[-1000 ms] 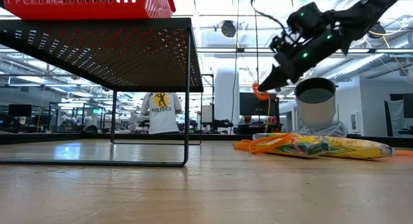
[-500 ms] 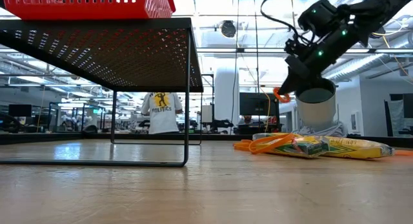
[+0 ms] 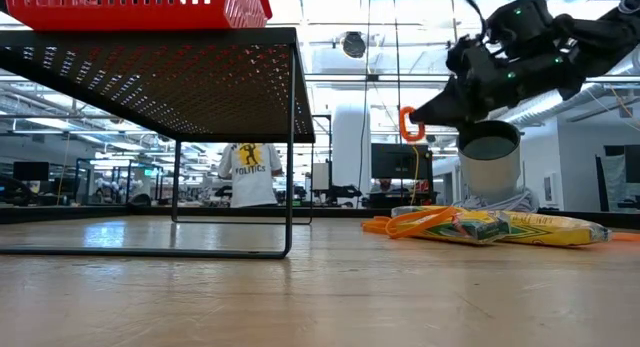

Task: Pick & Place Office Desk Supplies
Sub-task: Put the orange spring keychain into the top red basket on the shelf

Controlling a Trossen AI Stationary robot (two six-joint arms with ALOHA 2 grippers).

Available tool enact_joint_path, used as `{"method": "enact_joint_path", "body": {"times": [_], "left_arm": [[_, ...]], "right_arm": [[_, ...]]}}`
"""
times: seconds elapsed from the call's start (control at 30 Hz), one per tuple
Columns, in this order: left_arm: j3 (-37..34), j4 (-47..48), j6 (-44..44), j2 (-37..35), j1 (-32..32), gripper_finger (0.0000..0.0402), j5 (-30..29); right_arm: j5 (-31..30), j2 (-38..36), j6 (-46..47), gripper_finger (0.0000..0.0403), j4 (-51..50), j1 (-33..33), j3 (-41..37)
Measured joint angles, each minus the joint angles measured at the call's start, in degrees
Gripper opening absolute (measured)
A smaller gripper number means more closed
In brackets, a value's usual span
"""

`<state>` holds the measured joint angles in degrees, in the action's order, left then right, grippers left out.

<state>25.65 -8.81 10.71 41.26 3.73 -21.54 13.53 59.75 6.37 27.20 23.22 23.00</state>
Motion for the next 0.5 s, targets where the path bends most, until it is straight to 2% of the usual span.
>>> {"method": "enact_joint_path", "body": {"times": [0.2,0.5], "left_arm": [[0.0,-0.8,1.02,0.01,0.0,0.0251,0.0],[0.0,-1.78,2.53,0.01,0.0,0.0251,0.0]], "right_arm": [[7.42,0.02,1.06,0.0031,2.6,-3.38,-0.04],[26.41,0.02,1.98,0.0025,14.22,-7.56,-0.04]]}}
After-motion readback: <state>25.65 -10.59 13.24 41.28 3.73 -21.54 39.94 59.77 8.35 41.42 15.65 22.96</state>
